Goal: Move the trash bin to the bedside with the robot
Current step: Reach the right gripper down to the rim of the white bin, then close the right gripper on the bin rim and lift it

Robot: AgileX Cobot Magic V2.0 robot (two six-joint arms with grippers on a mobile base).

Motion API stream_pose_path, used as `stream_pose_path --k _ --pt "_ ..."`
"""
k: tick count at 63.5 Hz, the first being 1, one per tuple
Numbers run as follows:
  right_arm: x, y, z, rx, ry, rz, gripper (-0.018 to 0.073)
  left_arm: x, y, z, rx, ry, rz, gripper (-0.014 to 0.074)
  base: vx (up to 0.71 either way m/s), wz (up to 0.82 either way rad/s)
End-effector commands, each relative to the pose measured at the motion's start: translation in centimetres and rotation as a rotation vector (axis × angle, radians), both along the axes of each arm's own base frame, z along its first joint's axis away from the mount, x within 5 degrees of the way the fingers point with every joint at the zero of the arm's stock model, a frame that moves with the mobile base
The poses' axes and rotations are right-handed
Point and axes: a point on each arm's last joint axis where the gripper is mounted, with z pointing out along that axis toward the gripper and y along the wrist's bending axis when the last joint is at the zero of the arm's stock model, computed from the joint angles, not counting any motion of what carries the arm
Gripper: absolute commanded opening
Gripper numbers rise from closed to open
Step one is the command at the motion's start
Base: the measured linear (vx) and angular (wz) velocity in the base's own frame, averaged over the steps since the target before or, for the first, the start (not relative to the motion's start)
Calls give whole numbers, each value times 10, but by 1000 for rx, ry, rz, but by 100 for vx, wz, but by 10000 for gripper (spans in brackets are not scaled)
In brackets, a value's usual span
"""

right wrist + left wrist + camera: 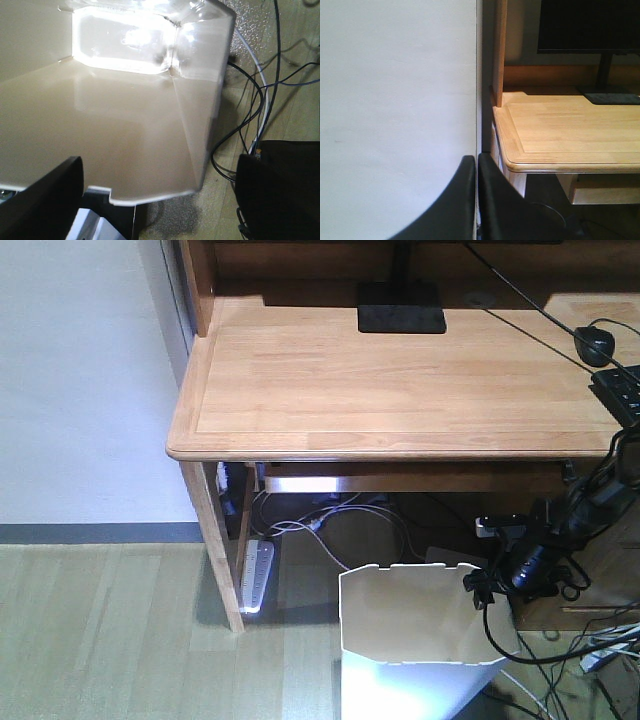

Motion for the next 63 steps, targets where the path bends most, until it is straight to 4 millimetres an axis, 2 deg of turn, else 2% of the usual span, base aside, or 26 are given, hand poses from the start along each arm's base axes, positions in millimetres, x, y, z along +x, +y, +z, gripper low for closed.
stream_pose_path --k 1,19,31,63 --pt "16 -6 11 -4 -43 7 590 1 0 -2 -18 -54 -2 -6 0 0" --pt "20 -29 3 -2 -35 -35 590 1 0 -2 -18 -54 -2 -6 0 0" --pt "23 -30 -6 -3 -42 16 590 1 0 -2 -18 -54 -2 -6 0 0" --pt "42 -32 -58 23 25 29 590 1 0 -2 -18 -54 -2 -6 0 0"
